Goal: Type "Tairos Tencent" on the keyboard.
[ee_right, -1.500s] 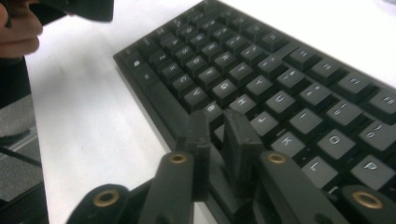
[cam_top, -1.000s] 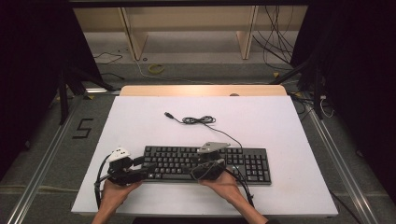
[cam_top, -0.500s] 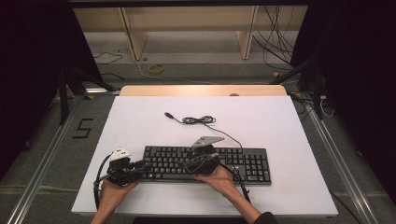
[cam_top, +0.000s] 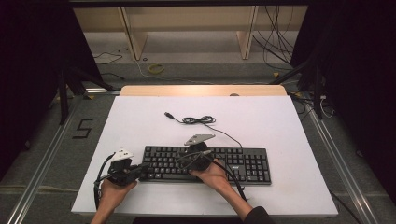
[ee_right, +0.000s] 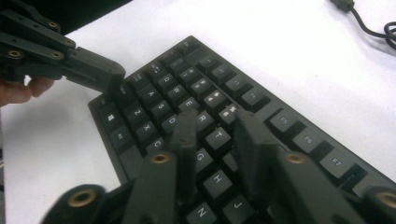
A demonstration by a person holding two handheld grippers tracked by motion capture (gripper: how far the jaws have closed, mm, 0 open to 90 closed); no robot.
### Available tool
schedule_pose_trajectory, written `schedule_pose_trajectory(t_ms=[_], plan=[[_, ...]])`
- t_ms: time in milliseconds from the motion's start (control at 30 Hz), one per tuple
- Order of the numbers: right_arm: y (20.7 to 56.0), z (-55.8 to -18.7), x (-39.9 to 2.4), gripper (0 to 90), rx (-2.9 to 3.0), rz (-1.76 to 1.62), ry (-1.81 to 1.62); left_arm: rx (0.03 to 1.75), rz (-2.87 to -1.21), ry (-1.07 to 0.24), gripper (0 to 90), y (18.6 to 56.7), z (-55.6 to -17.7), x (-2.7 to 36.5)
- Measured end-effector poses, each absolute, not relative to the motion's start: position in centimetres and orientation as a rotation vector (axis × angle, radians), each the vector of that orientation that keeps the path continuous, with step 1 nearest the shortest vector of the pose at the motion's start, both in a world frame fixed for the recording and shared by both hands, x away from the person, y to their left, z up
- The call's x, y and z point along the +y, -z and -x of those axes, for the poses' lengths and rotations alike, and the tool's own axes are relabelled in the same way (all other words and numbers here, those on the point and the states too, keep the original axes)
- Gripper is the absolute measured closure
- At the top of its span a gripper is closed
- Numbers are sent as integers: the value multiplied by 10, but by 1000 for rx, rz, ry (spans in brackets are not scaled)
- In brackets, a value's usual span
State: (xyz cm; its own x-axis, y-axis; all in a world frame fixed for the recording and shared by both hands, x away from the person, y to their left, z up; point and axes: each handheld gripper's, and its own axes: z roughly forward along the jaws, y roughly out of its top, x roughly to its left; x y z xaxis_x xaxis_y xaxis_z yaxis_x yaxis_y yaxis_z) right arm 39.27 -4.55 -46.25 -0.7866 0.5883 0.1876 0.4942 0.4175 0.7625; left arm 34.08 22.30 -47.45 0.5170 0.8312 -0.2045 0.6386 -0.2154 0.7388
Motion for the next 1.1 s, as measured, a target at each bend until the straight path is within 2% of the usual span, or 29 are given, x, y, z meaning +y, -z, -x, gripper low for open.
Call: schedule_pose_trajectory(t_ms=[167,367,1100], plan=[[465,-395,-39,832,2568,-969,-1284,1204,-1958,-298,890,475,-341,223],[468,-398,-34,896,2578,-981,-1258,1210,-1965,-290,890,476,-343,222],[476,-405,-24,900,2591,-1002,-1189,1220,-1985,-277,890,479,-345,222]])
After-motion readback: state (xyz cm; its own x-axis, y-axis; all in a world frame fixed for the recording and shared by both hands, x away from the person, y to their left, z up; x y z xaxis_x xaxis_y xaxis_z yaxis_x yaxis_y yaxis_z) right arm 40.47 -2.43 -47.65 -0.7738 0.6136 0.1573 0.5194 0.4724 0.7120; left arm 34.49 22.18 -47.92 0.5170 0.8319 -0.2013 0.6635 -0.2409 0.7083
